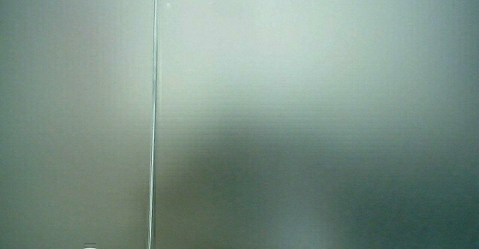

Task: Place coca cola

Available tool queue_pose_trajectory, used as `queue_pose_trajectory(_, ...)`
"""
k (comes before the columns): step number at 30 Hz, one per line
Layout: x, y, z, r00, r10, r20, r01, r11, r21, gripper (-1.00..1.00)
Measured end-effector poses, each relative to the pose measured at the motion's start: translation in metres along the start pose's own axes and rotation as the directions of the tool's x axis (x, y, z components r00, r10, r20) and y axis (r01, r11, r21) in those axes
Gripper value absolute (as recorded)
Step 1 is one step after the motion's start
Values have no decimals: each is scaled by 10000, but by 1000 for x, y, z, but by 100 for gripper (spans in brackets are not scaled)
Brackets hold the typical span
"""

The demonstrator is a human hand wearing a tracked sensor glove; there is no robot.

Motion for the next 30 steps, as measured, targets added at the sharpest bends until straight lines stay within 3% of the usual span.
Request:
queue_pose_trajectory(1, -1, 0, -1, 9987, 361, -357, -362, 9993, -23, -28)
queue_pose_trajectory(2, 1, 0, -1, 9996, 144, -262, -145, 9999, -46, -33)
queue_pose_trajectory(8, 5, 0, 0, 9999, 76, -93, -77, 9998, -163, -67)
queue_pose_trajectory(9, 7, -1, 0, 9997, -225, 44, 226, 9995, -215, -72)
queue_pose_trajectory(10, 4, -3, -1, 9994, -138, -304, 132, 9997, -219, -78)
queue_pose_trajectory(12, 11, -3, -1, 9997, -12, -248, 9, 9999, -123, -89)
queue_pose_trajectory(13, 10, -5, -1, 9991, -419, -81, 419, 9991, -111, -94)
queue_pose_trajectory(14, 9, -6, -1, 9991, -352, -252, 348, 9993, -162, -100)
queue_pose_trajectory(16, 12, -6, -2, 9992, -251, -321, 250, 9997, -52, -100)
queue_pose_trajectory(17, 15, -7, -4, 9988, -283, -408, 267, 9989, -396, -100)
queue_pose_trajectory(18, 10, -8, -2, 9974, -528, -488, 530, 9986, 20, -100)
queue_pose_trajectory(19, 16, -7, -1, 9985, -269, -479, 273, 9996, 77, -100)
queue_pose_trajectory(21, 13, -8, -1, 9980, -549, -318, 554, 9984, 125, -100)
queue_pose_trajectory(24, 13, -8, 0, 9980, -342, -536, 350, 9993, 138, -100)
queue_pose_trajectory(25, 10, -9, 0, 9971, -682, -350, 685, 9976, 84, -100)
queue_pose_trajectory(27, 11, -9, 2, 9983, -565, -112, 567, 9982, 175, -100)
queue_pose_trajectory(29, 13, -9, 4, 9949, -621, 789, 609, 9980, 184, -100)
queue_pose_trajectory(30, 16, -11, 3, 9872, -1157, 1100, 1120, 9929, 394, -100)
